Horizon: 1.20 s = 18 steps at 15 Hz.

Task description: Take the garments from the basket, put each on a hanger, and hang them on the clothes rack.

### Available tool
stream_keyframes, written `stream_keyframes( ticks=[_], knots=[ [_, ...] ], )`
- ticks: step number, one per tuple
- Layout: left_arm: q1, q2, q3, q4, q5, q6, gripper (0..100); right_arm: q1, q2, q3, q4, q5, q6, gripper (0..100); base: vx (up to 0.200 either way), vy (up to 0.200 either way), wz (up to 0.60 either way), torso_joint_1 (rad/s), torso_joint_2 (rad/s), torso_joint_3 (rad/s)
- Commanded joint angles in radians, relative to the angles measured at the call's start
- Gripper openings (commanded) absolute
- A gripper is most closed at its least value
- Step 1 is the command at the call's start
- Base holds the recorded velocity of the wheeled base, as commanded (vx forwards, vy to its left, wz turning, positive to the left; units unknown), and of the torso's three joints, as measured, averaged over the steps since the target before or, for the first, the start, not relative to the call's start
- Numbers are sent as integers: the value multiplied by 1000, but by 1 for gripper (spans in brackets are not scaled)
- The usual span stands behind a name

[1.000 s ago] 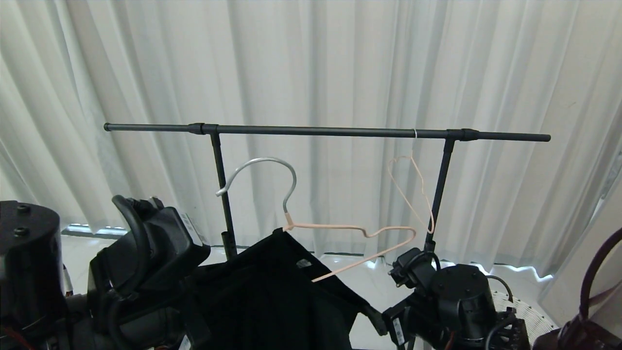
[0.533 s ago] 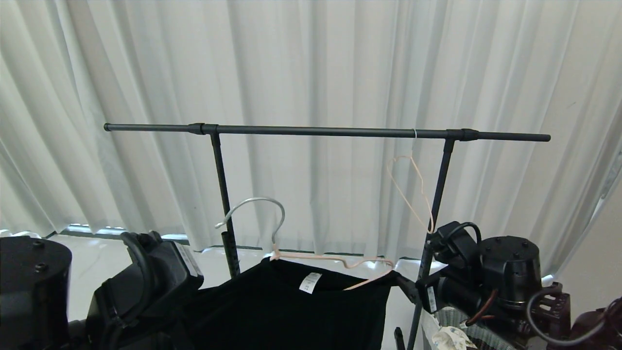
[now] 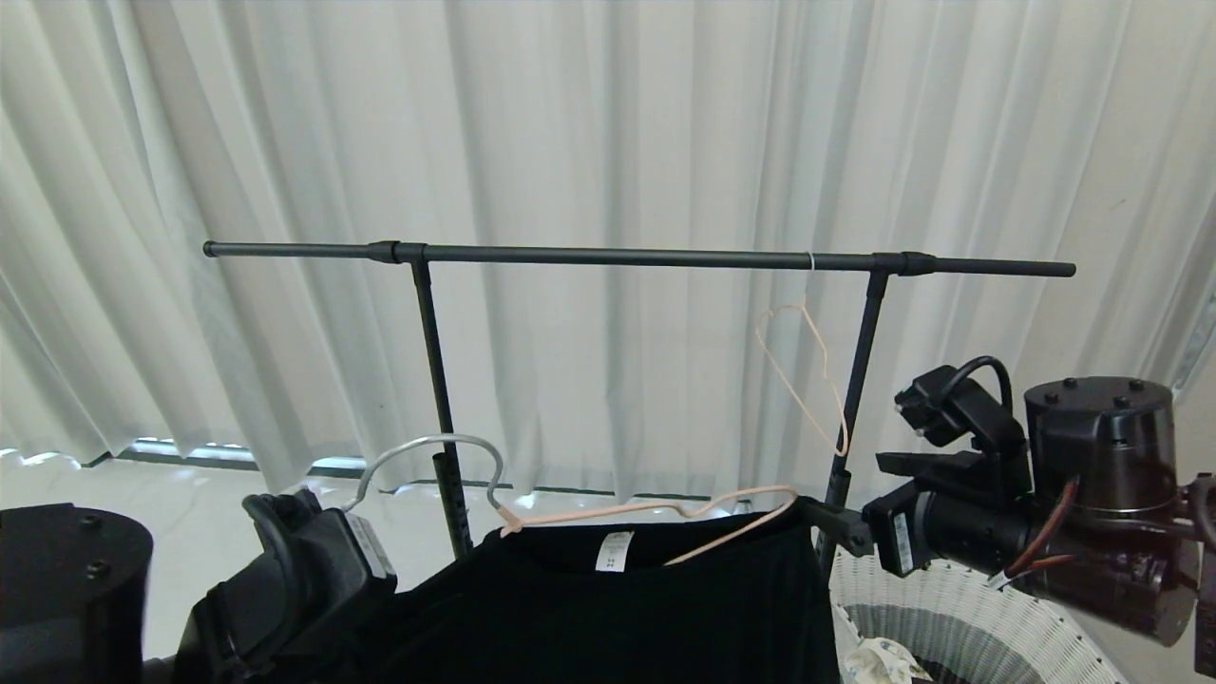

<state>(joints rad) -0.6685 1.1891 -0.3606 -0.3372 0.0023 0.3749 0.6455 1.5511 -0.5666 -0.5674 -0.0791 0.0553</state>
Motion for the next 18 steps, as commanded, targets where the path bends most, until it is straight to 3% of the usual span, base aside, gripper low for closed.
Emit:
stream_keyframes(
  ticks=[1,6,8,10,13,18],
  knots=[
    [0,-2,3,-34,-1,-1,0,-29,-23,-7,3,1,-15,100,0,0,0,0,0,0],
    [7,-56,8,-42,-1,-16,0,-132,35,-21,1,2,-80,100,0,0,0,0,0,0],
    [7,-43,14,-42,-1,-16,0,-126,20,-30,3,9,-83,100,0,0,0,0,0,0],
    [10,12,5,-42,2,-22,0,-93,-39,-49,26,64,-84,100,0,0,0,0,0,0],
    [20,127,-37,-42,2,-50,0,-79,-155,-193,317,211,-106,100,0,0,0,0,0,0],
    [7,216,-77,-46,-2,-44,0,-76,-175,-300,437,254,-132,100,0,0,0,0,0,0]
  ],
)
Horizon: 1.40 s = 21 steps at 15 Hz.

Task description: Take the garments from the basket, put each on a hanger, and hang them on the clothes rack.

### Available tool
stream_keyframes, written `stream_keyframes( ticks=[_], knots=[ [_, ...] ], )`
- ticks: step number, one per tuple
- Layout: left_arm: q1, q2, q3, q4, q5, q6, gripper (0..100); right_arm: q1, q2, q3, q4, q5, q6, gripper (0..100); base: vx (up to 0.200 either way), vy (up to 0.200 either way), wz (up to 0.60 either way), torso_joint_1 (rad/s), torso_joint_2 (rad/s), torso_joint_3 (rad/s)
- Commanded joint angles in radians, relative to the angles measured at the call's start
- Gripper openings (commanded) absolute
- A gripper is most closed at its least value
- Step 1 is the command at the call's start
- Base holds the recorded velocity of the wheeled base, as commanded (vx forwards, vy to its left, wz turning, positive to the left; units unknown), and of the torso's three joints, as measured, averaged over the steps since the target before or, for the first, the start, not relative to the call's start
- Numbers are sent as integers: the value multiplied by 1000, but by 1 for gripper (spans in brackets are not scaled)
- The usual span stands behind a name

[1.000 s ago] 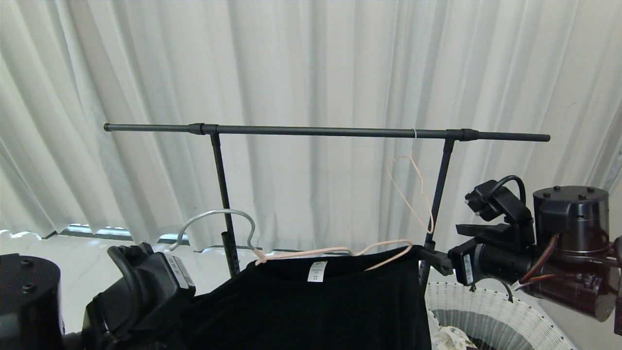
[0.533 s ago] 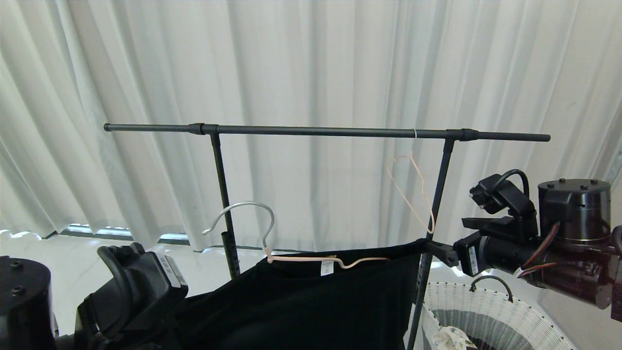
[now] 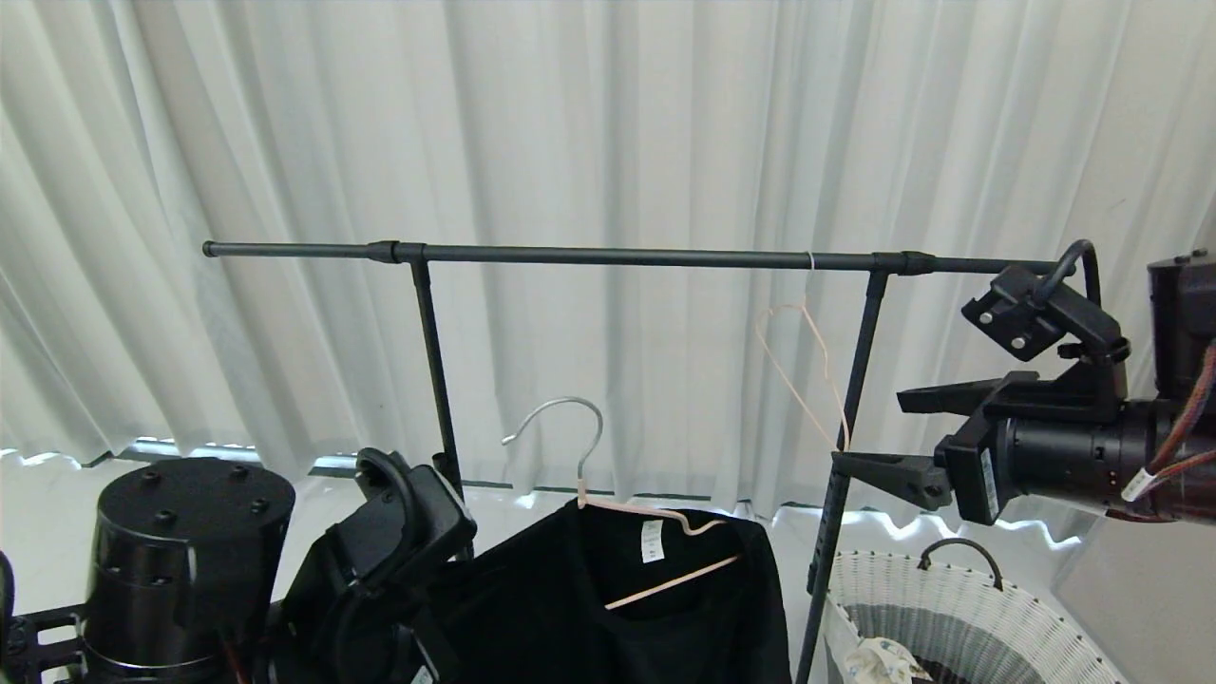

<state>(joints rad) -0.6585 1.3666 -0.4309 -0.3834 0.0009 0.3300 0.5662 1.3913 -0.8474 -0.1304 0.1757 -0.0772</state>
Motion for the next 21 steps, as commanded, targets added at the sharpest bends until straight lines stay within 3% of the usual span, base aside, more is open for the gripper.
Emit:
stream_keyframes(
  ticks=[1,4,8,10,13,16,21],
  knots=[
    [-27,35,-6,-29,-4,-6,0,21,-29,-39,63,33,-19,100,0,0,0,0,0,0],
    [-59,31,6,-104,-44,-5,0,113,-44,-56,207,191,-171,100,0,0,0,0,0,0],
    [-144,29,24,-173,-45,4,0,259,46,-62,275,214,-322,100,0,0,0,0,0,0],
    [-201,29,24,-189,-44,6,0,304,126,-94,273,209,-355,100,0,0,0,0,0,0],
    [-239,29,24,-198,-38,7,0,299,199,-133,276,206,-381,100,0,0,0,0,0,0],
    [-240,9,24,-200,-38,7,0,291,219,-114,276,166,-375,100,0,0,0,0,0,0],
    [-247,-3,41,-200,-38,7,0,247,215,-113,278,163,-377,100,0,0,0,0,0,0]
  ],
)
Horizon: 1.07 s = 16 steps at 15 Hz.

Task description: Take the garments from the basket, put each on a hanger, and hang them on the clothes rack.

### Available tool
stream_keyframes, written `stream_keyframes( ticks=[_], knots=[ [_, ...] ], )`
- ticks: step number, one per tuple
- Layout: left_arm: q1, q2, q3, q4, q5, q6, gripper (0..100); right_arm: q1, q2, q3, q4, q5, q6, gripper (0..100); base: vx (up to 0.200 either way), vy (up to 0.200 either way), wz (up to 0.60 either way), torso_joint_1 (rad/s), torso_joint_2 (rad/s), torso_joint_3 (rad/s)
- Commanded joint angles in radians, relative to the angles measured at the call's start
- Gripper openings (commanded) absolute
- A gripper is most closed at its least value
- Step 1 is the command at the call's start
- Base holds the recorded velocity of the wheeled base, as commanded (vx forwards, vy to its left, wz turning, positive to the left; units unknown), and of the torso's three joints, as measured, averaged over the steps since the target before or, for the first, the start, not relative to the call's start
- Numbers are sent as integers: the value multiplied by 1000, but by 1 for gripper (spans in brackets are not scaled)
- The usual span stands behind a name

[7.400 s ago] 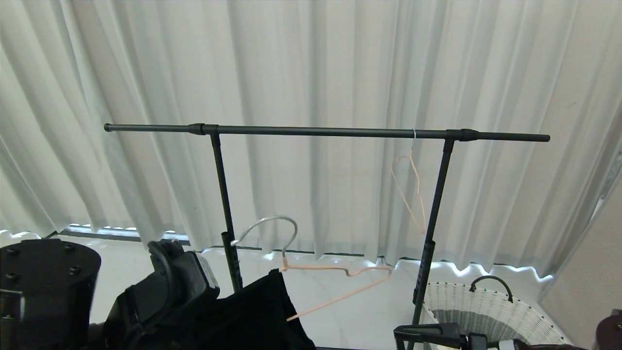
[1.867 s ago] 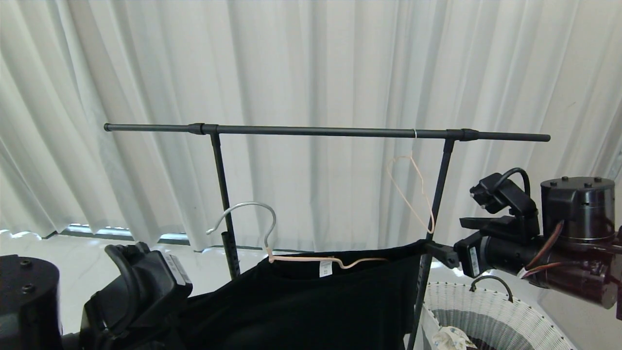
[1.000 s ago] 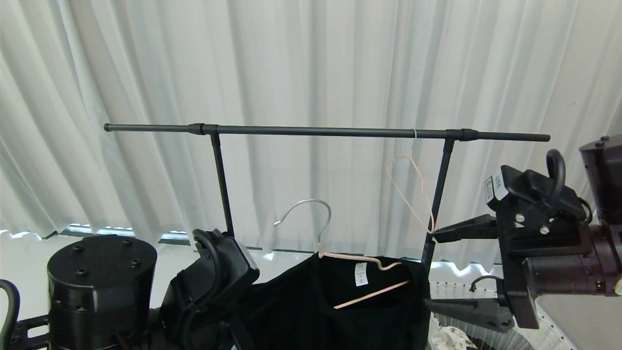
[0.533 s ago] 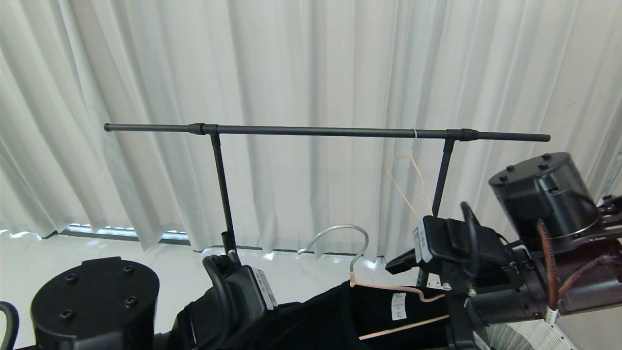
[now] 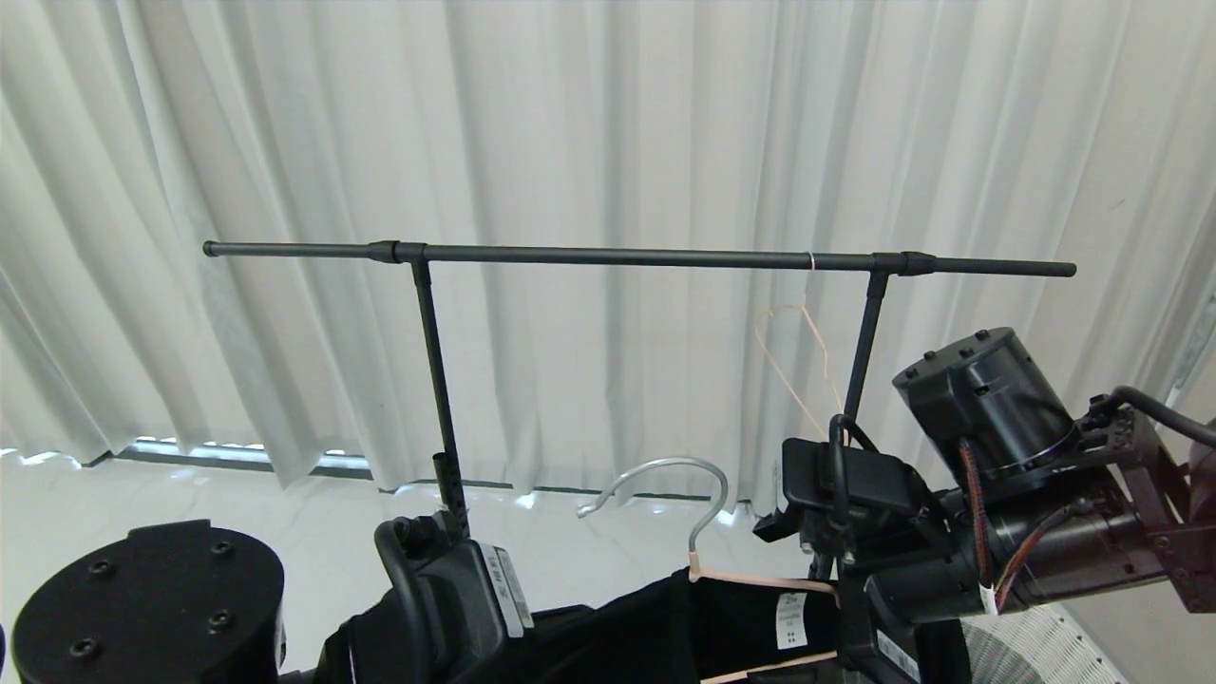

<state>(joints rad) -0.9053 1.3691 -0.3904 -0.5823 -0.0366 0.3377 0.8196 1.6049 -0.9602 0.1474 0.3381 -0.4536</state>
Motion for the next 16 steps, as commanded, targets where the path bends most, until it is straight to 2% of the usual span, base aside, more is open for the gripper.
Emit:
stream_keyframes(
  ticks=[1,3,4,12,14,15,16],
  knots=[
    [0,-5,1,-1,0,0,0,-14,0,0,0,1,0,100,0,0,0,0,0,0],
    [-1,-5,-2,-1,0,0,0,-16,0,0,0,1,-2,100,0,0,0,0,0,0],
    [0,-5,-1,-1,0,0,0,-14,0,1,0,1,-2,0,0,0,0,0,0,0],
    [-1,-1,-2,-1,0,1,0,-14,-33,5,-11,1,-4,0,0,0,0,0,0,0],
    [-1,8,-1,-1,0,52,0,-14,-56,17,-12,1,-19,0,0,0,0,0,0,0],
    [-1,11,-2,-1,0,54,100,-16,-63,21,-17,2,-42,0,0,0,0,0,0,0],
    [0,13,-2,-1,0,55,100,-17,-77,38,-55,4,-69,0,0,0,0,0,0,0]
  ],
)
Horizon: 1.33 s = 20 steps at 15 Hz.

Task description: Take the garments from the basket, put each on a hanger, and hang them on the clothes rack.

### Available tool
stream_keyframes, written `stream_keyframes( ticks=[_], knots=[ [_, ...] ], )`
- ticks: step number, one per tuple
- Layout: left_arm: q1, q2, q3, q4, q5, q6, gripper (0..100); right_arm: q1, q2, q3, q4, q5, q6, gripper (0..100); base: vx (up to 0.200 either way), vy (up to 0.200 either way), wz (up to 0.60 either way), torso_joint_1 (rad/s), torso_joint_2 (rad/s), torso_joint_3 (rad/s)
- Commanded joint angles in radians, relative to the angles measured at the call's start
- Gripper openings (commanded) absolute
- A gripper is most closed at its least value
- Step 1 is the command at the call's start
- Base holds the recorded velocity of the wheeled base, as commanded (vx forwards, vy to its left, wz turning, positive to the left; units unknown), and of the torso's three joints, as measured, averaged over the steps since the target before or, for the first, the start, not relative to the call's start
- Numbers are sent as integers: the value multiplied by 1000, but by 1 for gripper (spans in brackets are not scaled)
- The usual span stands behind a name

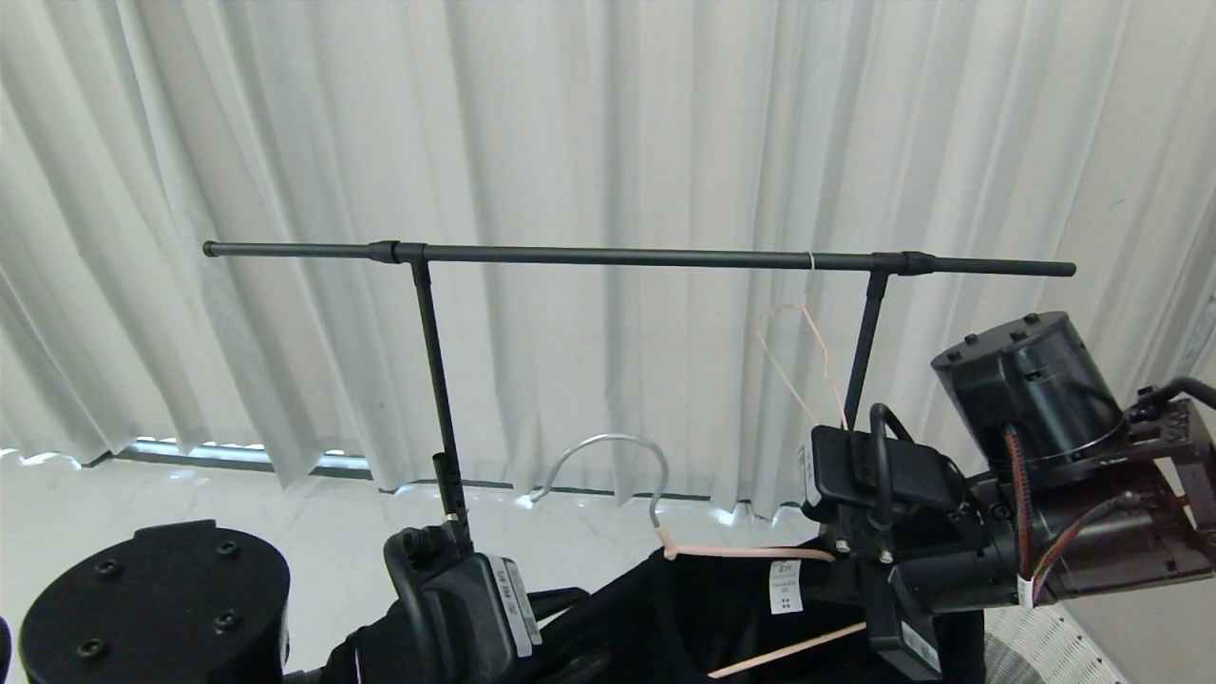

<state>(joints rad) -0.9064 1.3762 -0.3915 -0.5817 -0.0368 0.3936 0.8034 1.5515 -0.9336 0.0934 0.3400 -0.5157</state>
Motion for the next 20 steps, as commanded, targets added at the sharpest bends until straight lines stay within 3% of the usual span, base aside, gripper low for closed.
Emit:
stream_keyframes(
  ticks=[1,5,8,12,14,17,18,20],
  knots=[
    [3,3,-1,-1,2,-1,100,-9,-28,45,-70,2,-38,0,0,0,0,0,0,0],
    [4,-20,26,-1,2,-1,100,-70,-34,148,-299,1,-95,0,0,0,0,0,0,0],
    [104,-80,108,-1,2,-1,100,-145,-44,167,-402,4,-99,0,0,0,0,0,0,0],
    [305,-138,247,-1,2,-7,100,-219,-71,167,-406,11,-99,0,0,0,0,0,0,0],
    [354,-118,250,-1,-6,-10,100,-217,-71,165,-408,16,-98,0,0,0,0,0,0,0],
    [359,-60,247,-1,-15,-55,100,-199,-83,165,-408,33,-98,0,0,0,0,0,0,0],
    [359,-48,247,-1,-26,-59,0,-197,-93,165,-408,33,-98,0,0,0,0,0,0,0],
    [359,-32,246,-1,-28,-58,0,-197,-100,167,-408,33,-96,0,0,0,0,0,0,0]
  ],
)
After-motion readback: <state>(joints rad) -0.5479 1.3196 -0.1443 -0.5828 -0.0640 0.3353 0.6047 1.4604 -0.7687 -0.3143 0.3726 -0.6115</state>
